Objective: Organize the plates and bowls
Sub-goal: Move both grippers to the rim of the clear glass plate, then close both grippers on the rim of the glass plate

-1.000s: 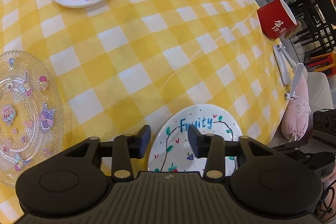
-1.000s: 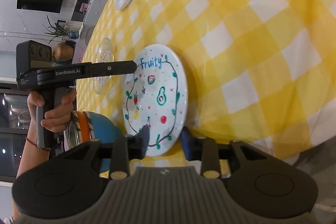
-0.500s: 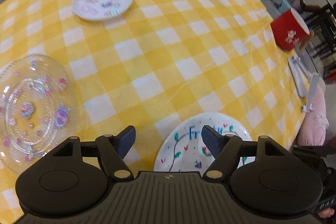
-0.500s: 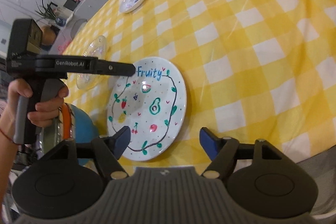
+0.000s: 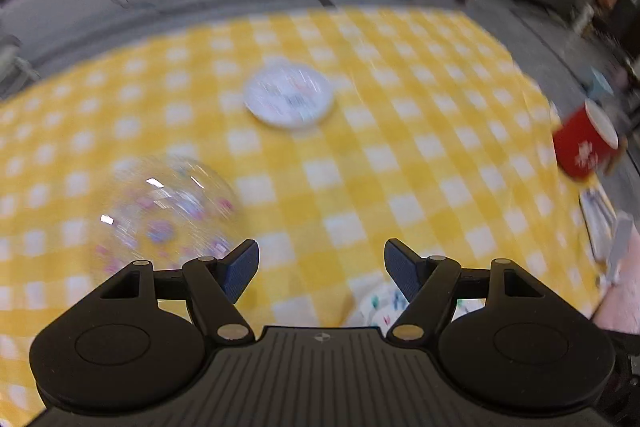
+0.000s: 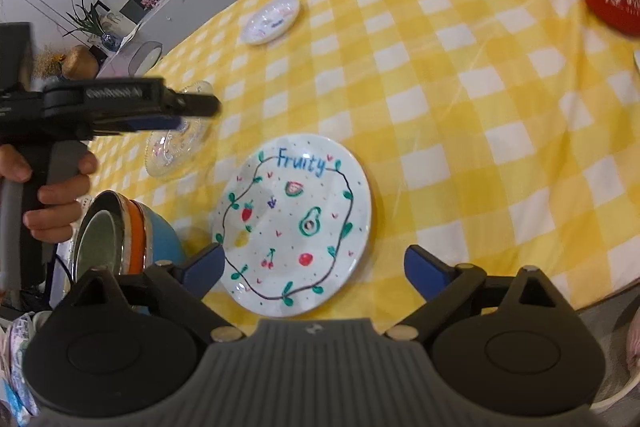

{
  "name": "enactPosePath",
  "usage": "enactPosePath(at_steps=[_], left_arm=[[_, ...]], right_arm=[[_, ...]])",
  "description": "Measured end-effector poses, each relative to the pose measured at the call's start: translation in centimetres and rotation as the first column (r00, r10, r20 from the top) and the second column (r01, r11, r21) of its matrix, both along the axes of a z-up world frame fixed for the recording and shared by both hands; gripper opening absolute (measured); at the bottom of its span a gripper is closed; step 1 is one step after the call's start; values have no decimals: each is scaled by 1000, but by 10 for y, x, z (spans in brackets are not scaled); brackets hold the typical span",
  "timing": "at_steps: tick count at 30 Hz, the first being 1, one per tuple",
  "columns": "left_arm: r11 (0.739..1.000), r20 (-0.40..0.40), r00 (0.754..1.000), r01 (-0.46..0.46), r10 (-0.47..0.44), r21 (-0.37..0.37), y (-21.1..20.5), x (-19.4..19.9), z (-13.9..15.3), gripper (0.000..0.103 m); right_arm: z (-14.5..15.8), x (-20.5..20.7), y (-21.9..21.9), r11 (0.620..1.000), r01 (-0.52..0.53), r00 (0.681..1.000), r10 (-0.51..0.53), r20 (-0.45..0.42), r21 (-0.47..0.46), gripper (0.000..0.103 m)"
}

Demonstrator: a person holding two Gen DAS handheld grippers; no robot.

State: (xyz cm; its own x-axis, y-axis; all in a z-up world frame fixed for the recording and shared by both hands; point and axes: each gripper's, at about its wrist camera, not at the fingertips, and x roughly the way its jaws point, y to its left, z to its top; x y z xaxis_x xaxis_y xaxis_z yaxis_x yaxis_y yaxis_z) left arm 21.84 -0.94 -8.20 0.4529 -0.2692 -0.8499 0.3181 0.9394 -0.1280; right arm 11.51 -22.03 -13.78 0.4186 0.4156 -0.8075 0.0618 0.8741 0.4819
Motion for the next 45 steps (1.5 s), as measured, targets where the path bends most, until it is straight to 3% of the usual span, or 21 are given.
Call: enactPosePath(at_steps=[4,8,10,15,18,20,29,33,37,43,45], left_arm=[[991,64,990,-125,122,48,20,-9,19,76],[985,37,986,-159,162,-60,55,-15,26,76],[980,15,983,-183,185,-85,73,-17,27,76],[962,71,965,-244,254,-119,122,-26,25,76],[926,17,950,-299,311,-229,162,-27,15,76],[892,-5,936,-336,351,-303,187,-28,4,76],[837,-65,922,-374,382,-400,220,-18,-58,75],[826,-105,919,-388,380,-410,217,-11,-77,72],[790,-136,906,-417,401,-449,219,-5,-96,62],[716,-184,883,-459,431,-526,228,1,-104,56],[677,-206,863,-493,461,-547,230,-1,-108,51]], right_arm=[[7,7,11,999,-19,1000,19,12,-35,95],[19,11,20,998,-34,998,37,54,-51,95],[26,15,23,999,-36,996,38,74,-29,95],[33,40,24,993,-40,992,27,120,107,95],[20,70,26,962,-60,997,45,61,268,94],[10,90,30,947,-48,999,43,22,317,94],[-24,172,79,944,-46,999,45,11,327,89],[-37,192,106,953,-94,995,95,12,286,73],[-48,205,117,952,-152,988,145,45,266,61],[-71,218,113,943,-134,990,137,9,304,46],[-80,218,109,941,-112,993,121,-10,320,30]])
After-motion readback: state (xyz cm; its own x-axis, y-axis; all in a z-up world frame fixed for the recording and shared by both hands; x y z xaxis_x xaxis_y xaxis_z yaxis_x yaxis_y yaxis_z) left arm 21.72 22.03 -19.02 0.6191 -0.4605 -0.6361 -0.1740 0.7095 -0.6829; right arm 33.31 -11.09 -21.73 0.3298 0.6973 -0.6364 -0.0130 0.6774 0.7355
